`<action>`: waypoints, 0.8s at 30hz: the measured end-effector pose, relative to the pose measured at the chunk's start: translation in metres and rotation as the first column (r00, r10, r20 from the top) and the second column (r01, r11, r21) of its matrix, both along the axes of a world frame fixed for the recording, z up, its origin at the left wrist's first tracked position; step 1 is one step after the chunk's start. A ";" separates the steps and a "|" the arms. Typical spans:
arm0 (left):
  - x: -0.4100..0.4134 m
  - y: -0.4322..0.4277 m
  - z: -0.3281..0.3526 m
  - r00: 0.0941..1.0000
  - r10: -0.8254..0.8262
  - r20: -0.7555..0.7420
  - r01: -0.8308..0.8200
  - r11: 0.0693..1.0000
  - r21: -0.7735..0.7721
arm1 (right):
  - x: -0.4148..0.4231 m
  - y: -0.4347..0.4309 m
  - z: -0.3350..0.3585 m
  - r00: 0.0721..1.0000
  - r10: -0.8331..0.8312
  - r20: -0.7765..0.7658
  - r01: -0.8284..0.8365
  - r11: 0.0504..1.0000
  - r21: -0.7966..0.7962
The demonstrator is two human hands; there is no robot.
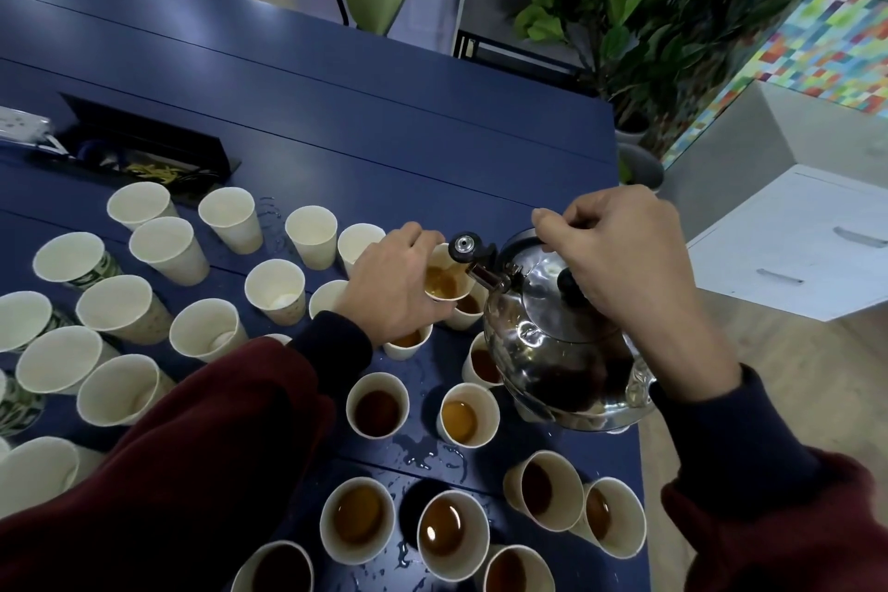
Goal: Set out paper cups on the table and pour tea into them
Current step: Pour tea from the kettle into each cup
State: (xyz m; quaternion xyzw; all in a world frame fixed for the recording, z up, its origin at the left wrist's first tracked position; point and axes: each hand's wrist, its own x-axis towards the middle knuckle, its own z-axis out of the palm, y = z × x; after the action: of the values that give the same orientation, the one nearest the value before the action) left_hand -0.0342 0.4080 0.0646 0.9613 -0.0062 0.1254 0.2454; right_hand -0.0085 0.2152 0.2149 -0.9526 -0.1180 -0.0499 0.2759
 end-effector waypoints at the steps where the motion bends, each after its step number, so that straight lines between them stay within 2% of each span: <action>1: 0.000 0.001 0.000 1.000 -0.001 -0.008 0.001 1.000 0.004 | 0.000 0.000 0.000 1.000 0.006 0.002 -0.006 1.000 0.006; 5: 0.004 0.001 -0.004 1.000 0.002 -0.028 -0.001 1.000 0.021 | 0.002 -0.004 -0.001 1.000 0.023 0.001 -0.023 0.998 0.050; 9: 0.012 0.000 -0.010 0.998 0.040 -0.045 -0.037 0.998 0.059 | 0.005 -0.010 -0.001 0.999 0.015 -0.029 -0.009 0.979 0.202; 14: 0.031 0.000 -0.021 0.986 0.145 -0.087 -0.150 0.987 -0.056 | 0.006 -0.014 -0.004 0.998 0.002 -0.062 0.017 0.952 0.304; 18: 0.049 0.001 -0.029 0.970 0.199 -0.140 -0.209 0.976 -0.057 | 0.007 -0.016 -0.007 0.996 0.013 -0.092 0.018 0.947 0.322; 22: 0.063 0.000 -0.043 0.958 0.177 -0.227 -0.181 0.983 0.004 | 0.010 -0.018 -0.011 0.994 0.002 -0.109 0.033 0.948 0.316; 24: 0.067 -0.003 -0.051 0.955 0.172 -0.242 -0.147 0.982 0.120 | 0.011 -0.019 -0.015 0.993 -0.009 -0.118 0.047 0.947 0.319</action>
State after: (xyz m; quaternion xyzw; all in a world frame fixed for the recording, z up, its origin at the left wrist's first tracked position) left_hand 0.0330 0.4051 0.0133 0.9778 0.0963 0.0216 0.1846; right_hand 0.0025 0.1958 0.1998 -0.8978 -0.0787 -0.0175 0.4330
